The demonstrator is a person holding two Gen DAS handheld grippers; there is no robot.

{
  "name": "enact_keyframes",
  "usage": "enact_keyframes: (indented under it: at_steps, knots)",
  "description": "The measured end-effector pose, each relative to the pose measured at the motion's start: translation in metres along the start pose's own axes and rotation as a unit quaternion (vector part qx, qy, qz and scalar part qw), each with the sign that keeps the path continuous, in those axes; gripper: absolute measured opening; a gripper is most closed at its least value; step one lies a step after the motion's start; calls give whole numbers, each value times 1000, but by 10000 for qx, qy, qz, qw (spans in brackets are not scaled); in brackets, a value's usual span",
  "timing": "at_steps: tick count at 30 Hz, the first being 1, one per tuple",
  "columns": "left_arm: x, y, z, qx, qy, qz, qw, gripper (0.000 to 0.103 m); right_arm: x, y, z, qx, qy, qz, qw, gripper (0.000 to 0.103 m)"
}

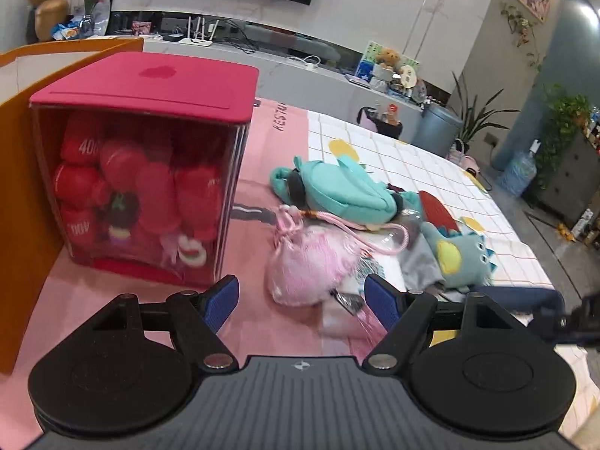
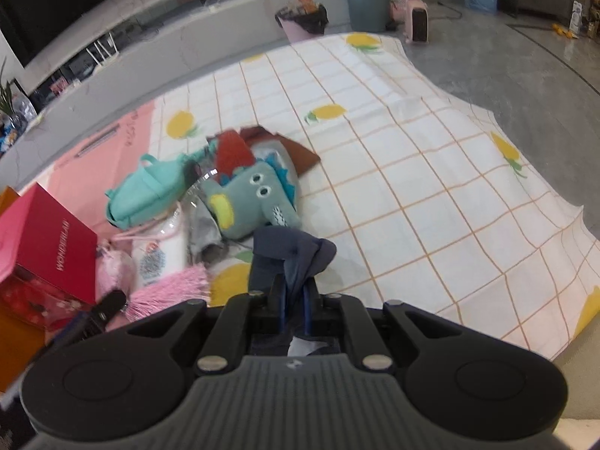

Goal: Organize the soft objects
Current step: 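Grasp the pink embroidered pouch with the left gripper while the right gripper holds the sock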

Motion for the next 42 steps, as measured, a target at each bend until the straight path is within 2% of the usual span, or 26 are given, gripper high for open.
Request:
enact_keyframes:
  at_steps: [7, 10, 14, 18, 19, 21, 25, 27, 31, 38, 42]
  knots:
    - [17, 4, -3, -90, 164, -48, 9998, 90, 4, -4, -9, -210, 89, -98, 9997, 7]
    - [24, -1, -2, -238, 371, -107, 9990, 90, 5, -5, -10, -230, 51, -122, 9996, 7]
    - [30, -2, 7, -31, 438, 90, 9990, 90, 8, -7, -12, -276, 72, -177, 9994, 7]
    - [35, -1, 7, -147, 586, 197, 9980, 86, 12, -10, -14, -356, 84, -260, 9990, 7]
    - [35, -1, 6, -155, 556, 194, 9981, 77, 13, -10, -15, -371, 88, -271, 9989, 7]
    - [33, 0, 5, -100, 463, 208, 9987, 68, 13, -11, -16, -398, 93, -287, 9988, 7]
    - [27, 3, -5, -487, 341, 198, 9980, 62, 14, -11, -16, -402, 99, -290, 9987, 7]
    - [25, 5, -8, -676, 161, 148, 9975, 61, 13, -11, -16, -408, 86, -285, 9987, 7]
    - [18, 6, -12, -678, -152, 87, 9975, 60, 12, -11, -16, -395, 93, -266, 9988, 7]
    - [-6, 15, -4, -251, -370, 361, 9983, 60, 9, -12, -17, -401, 96, -223, 9989, 7]
    - [-22, 22, 5, 235, -276, 660, 9972, 60, 4, -13, -19, -451, 121, -162, 9988, 7]
Point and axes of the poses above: each gripper's, at about its wrist camera, not at the fingertips, and x roughly the way its jaws point, z to its right, y to its top, the point moved 6 cm from there along x, roughly the way its jaws point, and after that the axes turned 15 degrees about z, right-handed, at the moved point
